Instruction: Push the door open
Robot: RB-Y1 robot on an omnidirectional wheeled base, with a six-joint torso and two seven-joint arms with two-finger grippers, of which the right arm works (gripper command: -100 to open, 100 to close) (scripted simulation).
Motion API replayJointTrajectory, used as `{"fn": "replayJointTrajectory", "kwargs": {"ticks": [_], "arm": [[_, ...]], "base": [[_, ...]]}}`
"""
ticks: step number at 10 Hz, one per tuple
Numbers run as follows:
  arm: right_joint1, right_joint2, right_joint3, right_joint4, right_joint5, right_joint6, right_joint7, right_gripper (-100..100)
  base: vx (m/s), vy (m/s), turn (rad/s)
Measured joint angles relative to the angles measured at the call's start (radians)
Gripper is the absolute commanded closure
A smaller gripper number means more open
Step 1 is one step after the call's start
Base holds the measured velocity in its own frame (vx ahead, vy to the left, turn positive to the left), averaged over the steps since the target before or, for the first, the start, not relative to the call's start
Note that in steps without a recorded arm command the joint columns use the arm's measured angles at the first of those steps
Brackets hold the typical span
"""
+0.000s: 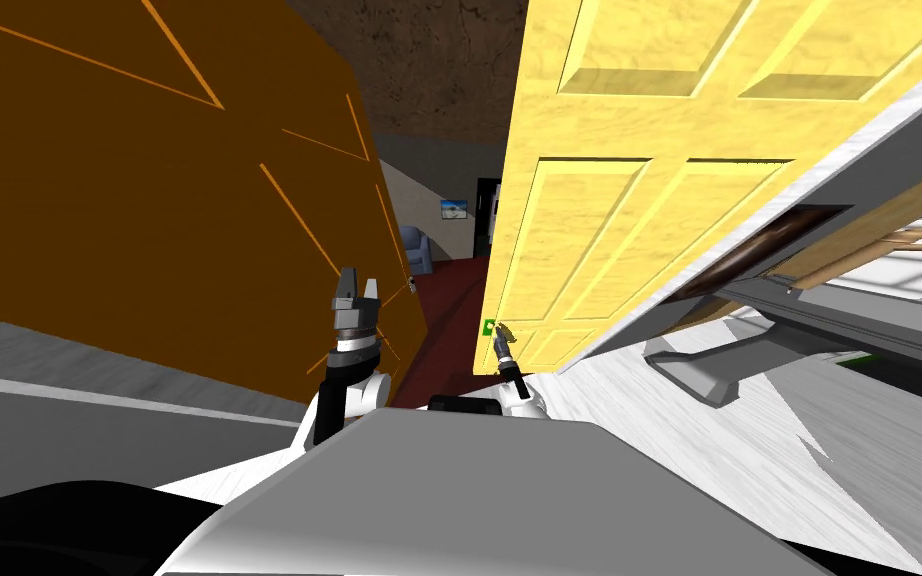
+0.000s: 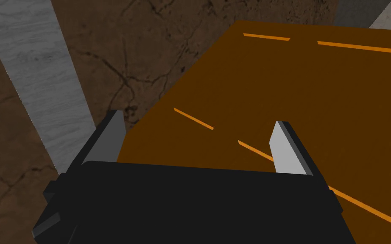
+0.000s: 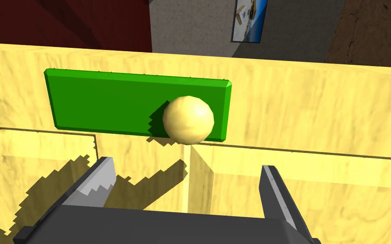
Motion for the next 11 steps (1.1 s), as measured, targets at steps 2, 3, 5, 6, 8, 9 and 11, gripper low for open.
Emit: {"fn": "replayJointTrajectory", "kwargs": {"ticks": [2, 3, 5, 6, 8, 9, 11], "arm": [[0.0, 0.009, -0.004, 0.002, -0.002, -0.004, 0.001, -100], [0.001, 0.015, -0.005, 0.002, -0.002, -0.006, 0.002, -100], [0.001, 0.016, -0.005, 0.002, -0.002, -0.007, 0.002, 100], [-0.001, 0.015, -0.006, 0.002, -0.002, -0.006, 0.002, 100], [0.001, 0.016, -0.005, 0.003, -0.002, -0.005, 0.003, 100], [0.002, 0.016, -0.004, 0.004, -0.002, -0.004, 0.003, 100], [0.002, 0.015, -0.008, 0.008, -0.004, 0.001, 0.007, 100]], "base": [[0.186, 0.039, 0.02], [0.084, 0.021, -0.014], [-0.025, -0.005, 0.011], [-0.019, -0.007, 0.005], [-0.01, -0.001, -0.002], [0.0, 0.0, 0.0], [0.118, 0.052, -0.036]]}}
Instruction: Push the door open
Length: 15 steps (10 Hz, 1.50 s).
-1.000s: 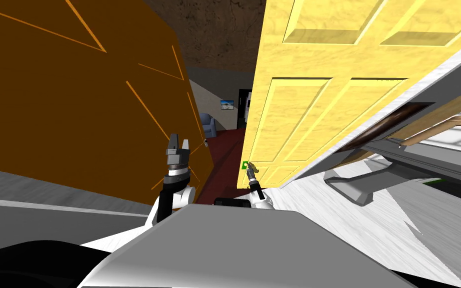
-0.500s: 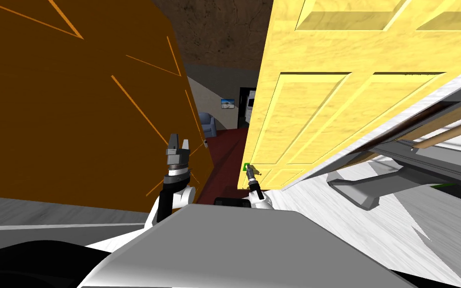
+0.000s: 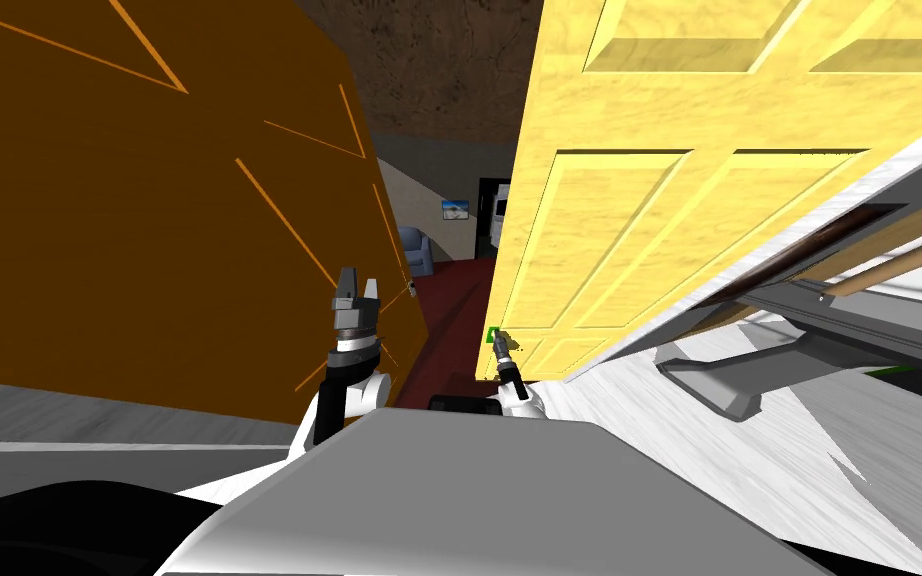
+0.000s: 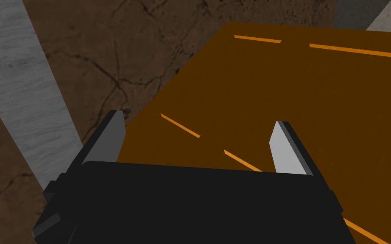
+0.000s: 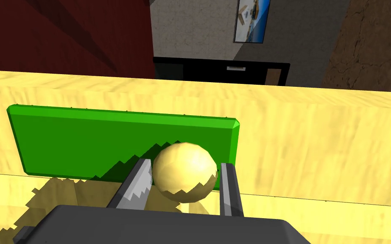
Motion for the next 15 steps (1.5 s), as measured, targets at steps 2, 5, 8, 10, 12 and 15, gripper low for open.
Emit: {"fn": "replayJointTrajectory", "kwargs": {"ticks": [2, 5, 8, 10, 12, 15], "arm": [[-0.002, -0.011, -0.01, 0.012, -0.005, -0.003, 0.005, 100], [-0.003, -0.018, -0.02, -0.008, -0.009, 0.0, 0.015, 100], [-0.015, -0.035, -0.05, 0.021, -0.025, -0.021, 0.025, -100], [-0.012, -0.033, -0.05, 0.011, -0.028, -0.011, 0.024, -100], [-0.016, -0.023, -0.054, 0.014, -0.034, -0.008, 0.022, -100], [-0.014, -0.009, -0.056, 0.007, -0.041, 0.0, 0.019, -100]], "base": [[0.163, 0.035, -0.045], [0.105, 0.013, -0.027], [0.004, 0.028, -0.087], [-0.209, 0.077, -0.035], [-0.241, 0.082, -0.075], [-0.062, 0.037, -0.01]]}}
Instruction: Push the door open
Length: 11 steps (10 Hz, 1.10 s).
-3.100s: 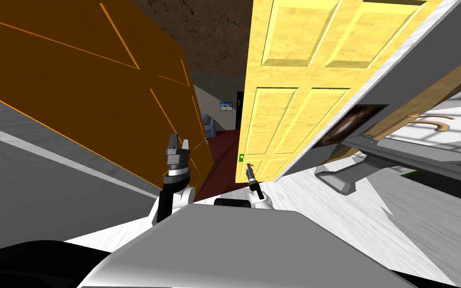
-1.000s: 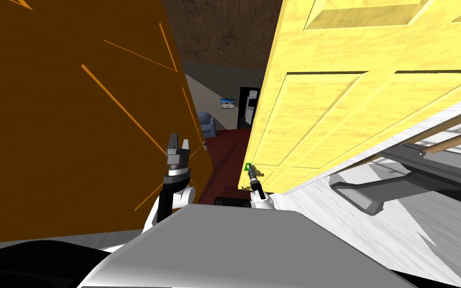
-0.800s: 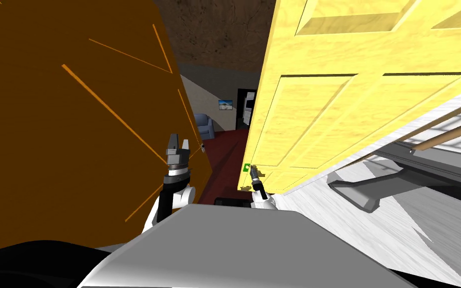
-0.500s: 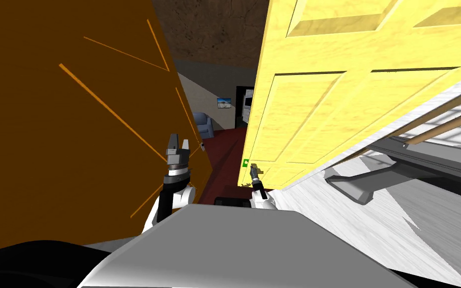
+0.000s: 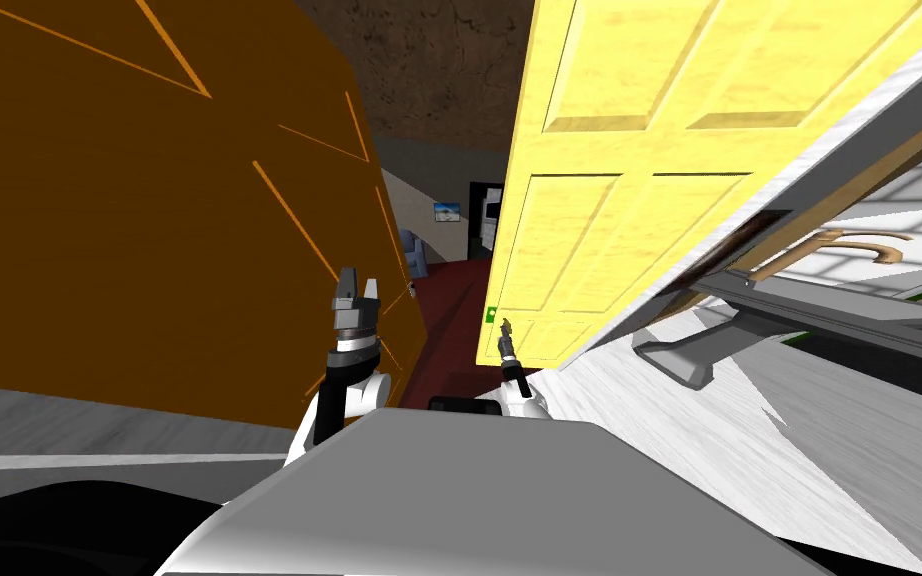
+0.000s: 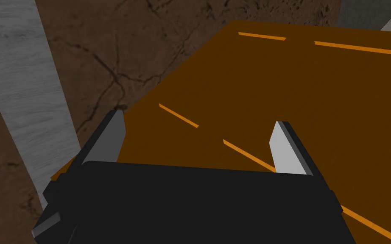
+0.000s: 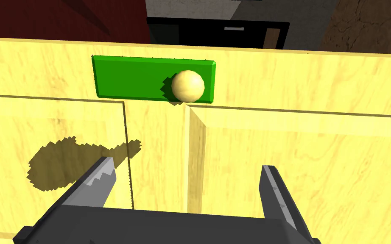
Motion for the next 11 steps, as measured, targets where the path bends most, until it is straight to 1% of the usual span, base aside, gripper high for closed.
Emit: {"fn": "replayJointTrajectory", "kwargs": {"ticks": [2, 5, 6, 8, 9, 10, 11], "arm": [[0.001, -0.012, -0.002, 0.002, -0.002, -0.004, 0.001, -100], [0.001, -0.018, -0.006, 0.011, -0.005, -0.019, 0.004, -100], [0.005, -0.018, -0.006, 0.005, -0.006, -0.021, 0.005, -100], [0.006, -0.013, -0.009, 0.009, -0.009, -0.028, 0.007, -100], [0.009, -0.009, -0.01, 0.007, -0.009, -0.031, 0.008, -100], [0.01, -0.009, -0.01, 0.006, -0.01, -0.032, 0.008, 100], [0.009, -0.009, -0.01, 0.007, -0.009, -0.031, 0.008, 100]], "base": [[0.174, 0.013, 0.024], [0.22, 0.01, 0.025], [0.18, 0.01, 0.031], [0.178, 0.031, 0.026], [0.064, 0.012, -0.011], [-0.014, 0.0, 0.008], [-0.025, -0.005, 0.01]]}}
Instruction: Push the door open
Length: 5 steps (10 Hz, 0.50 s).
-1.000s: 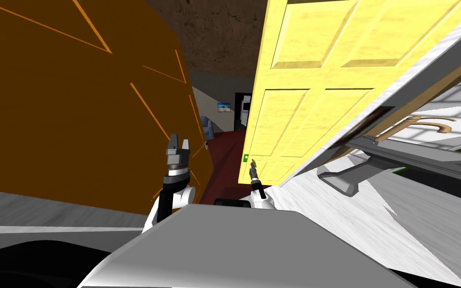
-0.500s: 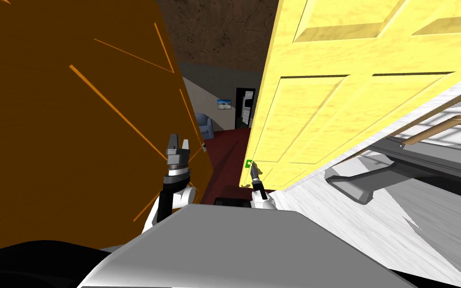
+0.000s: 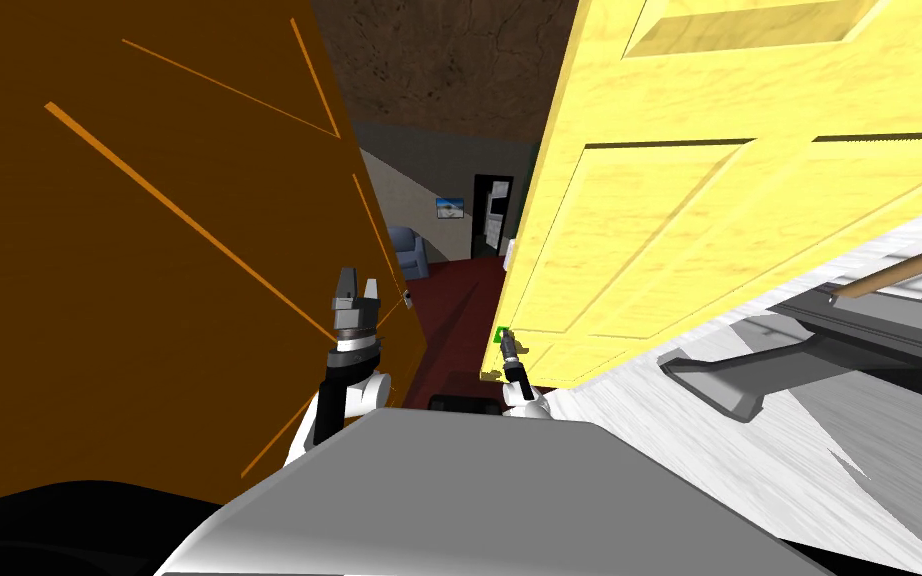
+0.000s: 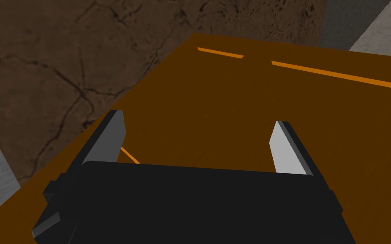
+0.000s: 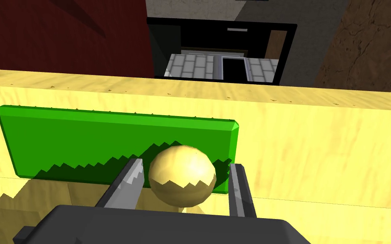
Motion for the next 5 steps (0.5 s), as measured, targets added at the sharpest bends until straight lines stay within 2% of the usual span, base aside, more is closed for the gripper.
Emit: {"fn": "replayJointTrajectory", "kwargs": {"ticks": [4, 5], "arm": [[0.001, 0.0, 0.001, 0.002, 0.001, 0.003, 0.001, 100], [0.001, 0.001, 0.001, 0.002, 0.001, 0.003, 0.0, 100]], "base": [[-0.006, -0.002, 0.001], [0.103, 0.018, -0.043]]}}
